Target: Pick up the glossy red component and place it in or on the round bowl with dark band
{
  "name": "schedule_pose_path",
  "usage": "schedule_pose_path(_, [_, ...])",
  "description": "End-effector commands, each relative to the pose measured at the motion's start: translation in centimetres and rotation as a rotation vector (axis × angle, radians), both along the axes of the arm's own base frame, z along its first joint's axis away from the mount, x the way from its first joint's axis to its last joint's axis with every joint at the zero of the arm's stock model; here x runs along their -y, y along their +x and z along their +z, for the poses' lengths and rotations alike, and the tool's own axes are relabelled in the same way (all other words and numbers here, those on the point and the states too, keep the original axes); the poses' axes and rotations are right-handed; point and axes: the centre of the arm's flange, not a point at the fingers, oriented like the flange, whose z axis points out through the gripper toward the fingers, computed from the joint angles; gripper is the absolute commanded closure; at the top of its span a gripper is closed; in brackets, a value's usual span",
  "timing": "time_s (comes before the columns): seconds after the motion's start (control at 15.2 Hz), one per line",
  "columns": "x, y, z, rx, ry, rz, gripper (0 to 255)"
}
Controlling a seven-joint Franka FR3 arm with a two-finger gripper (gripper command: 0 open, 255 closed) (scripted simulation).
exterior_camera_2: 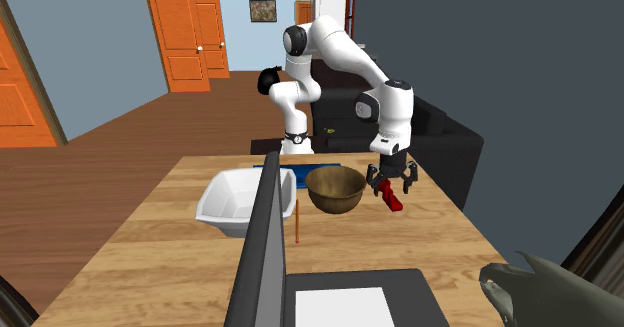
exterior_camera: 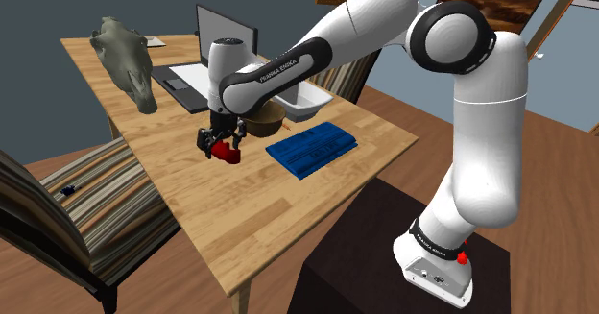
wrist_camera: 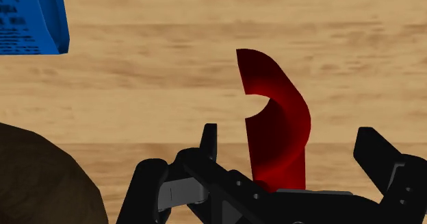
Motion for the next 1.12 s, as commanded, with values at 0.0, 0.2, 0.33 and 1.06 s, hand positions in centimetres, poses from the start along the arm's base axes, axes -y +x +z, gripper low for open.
schedule_pose_path(0.0, [0.0, 0.0, 0.0, 0.0, 0.0, 0.0, 255])
schedule_pose_path(0.2, [0.0, 0.0, 0.0, 0.0, 0.0, 0.0, 255])
schedule_pose_path(0.33, [0.0, 0.0, 0.0, 0.0, 0.0, 0.0, 255])
schedule_pose_path(1.06, [0.0, 0.0, 3.7, 0.0, 0.0, 0.0, 255])
